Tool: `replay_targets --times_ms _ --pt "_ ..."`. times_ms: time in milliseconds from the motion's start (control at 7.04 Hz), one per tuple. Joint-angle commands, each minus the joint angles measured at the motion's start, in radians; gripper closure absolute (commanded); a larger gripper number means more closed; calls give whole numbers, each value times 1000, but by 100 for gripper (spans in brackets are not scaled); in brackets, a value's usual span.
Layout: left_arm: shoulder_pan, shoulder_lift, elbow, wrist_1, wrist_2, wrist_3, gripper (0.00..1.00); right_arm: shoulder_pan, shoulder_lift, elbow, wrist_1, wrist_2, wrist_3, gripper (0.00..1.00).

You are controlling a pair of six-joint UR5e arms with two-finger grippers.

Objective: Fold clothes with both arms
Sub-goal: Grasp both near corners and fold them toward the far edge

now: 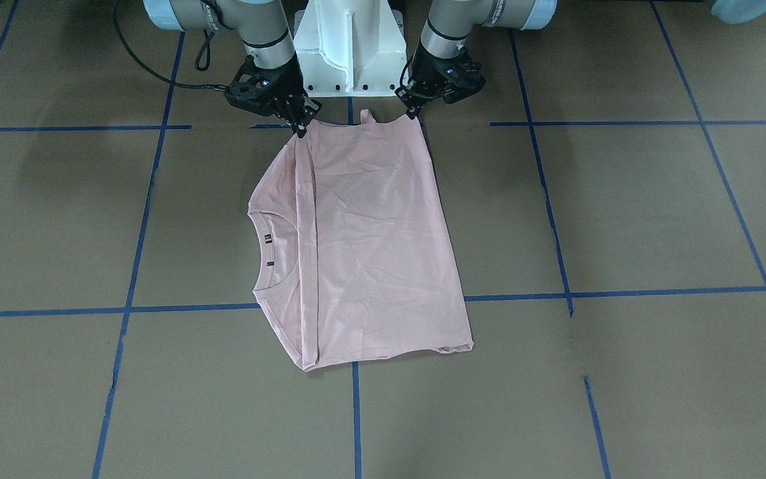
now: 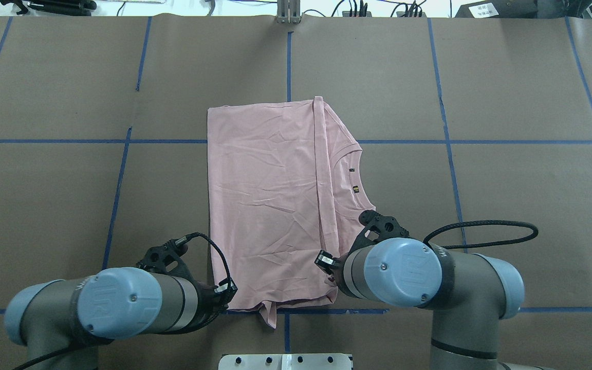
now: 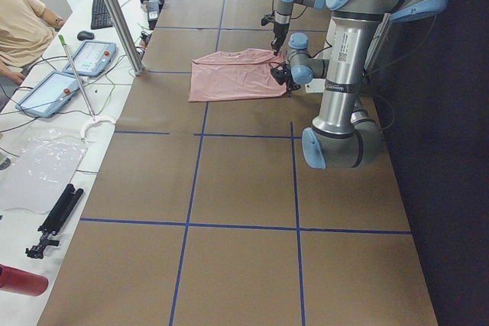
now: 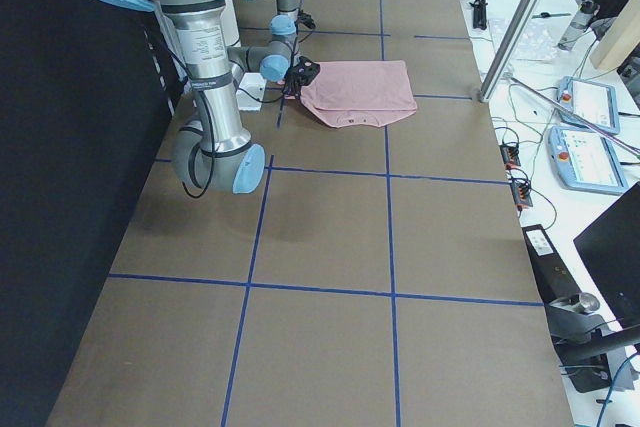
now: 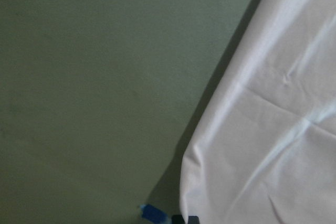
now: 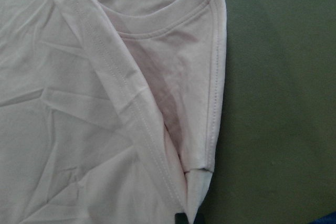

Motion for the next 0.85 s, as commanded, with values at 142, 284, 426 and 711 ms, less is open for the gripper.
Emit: replay_targets --times_ms 142,284,426,711 --pt "-138 -84 -174 230 -6 14 100 89 -94 148 2 49 -11 100" --pt "-239 -167 -46 231 -8 97 100 201 27 30 -1 120 -98 100" --pt "-283 -183 57 207 -3 156 100 287 123 -99 6 161 -113 100" --pt "-361 -191 218 69 -2 222 100 372 337 -393 10 218 -134 100"
